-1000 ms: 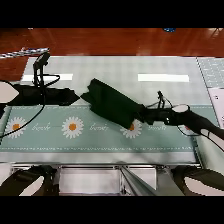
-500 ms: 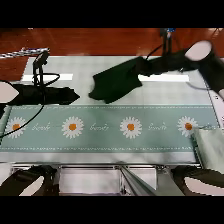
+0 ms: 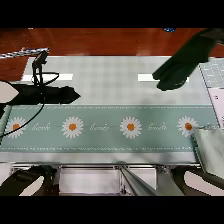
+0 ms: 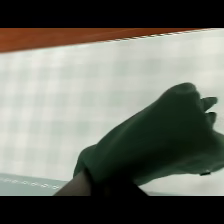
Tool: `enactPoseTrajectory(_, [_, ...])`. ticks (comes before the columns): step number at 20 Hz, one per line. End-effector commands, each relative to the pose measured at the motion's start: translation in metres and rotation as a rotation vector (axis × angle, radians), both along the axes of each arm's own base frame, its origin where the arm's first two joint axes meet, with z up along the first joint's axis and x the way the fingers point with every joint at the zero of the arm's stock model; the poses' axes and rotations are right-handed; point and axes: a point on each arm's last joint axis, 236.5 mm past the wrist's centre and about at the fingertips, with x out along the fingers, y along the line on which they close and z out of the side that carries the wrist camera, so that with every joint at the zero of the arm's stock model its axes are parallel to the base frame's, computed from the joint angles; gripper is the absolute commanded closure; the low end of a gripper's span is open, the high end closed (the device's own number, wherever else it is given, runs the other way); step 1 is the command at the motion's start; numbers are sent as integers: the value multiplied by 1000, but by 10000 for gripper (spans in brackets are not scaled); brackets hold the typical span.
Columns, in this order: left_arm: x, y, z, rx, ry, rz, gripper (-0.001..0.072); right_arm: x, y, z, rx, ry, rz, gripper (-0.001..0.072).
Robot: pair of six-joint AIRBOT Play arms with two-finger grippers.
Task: Fold the shirts.
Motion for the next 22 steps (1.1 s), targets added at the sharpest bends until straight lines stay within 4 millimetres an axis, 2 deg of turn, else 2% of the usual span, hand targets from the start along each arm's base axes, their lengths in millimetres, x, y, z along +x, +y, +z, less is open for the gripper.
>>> enactPoseTrajectory(1, [1, -6, 5, -46, 9, 20, 689, -52, -76, 13, -6, 60, -222, 690])
enactPoseTrajectory(3, [1, -6, 5, -46, 12, 19, 689, -85, -103, 10, -14, 112, -304, 690])
enactPoseTrajectory(6, [0, -9, 8, -68, 16, 20, 689, -143, -126, -20, 15, 284, -404, 690])
enactPoseTrajectory(9, [0, -10, 8, -71, 17, 20, 690, -198, -161, -49, 9, 360, -608, 691])
enactPoseTrajectory(12, [-1, -12, 9, -78, 19, 18, 690, -269, -185, -95, 17, 520, -862, 690])
enactPoseTrajectory(15, [-1, -13, 10, -86, 21, 17, 689, -355, -197, -122, -40, 717, -1190, 688])
enactPoseTrajectory(16, [-1, -13, 10, -86, 21, 17, 689, -371, -195, -128, -63, 765, -1233, 688])
enactPoseTrajectory(22, [-1, -13, 10, -84, 21, 16, 689, -410, -183, -178, -58, 1020, -1218, 687])
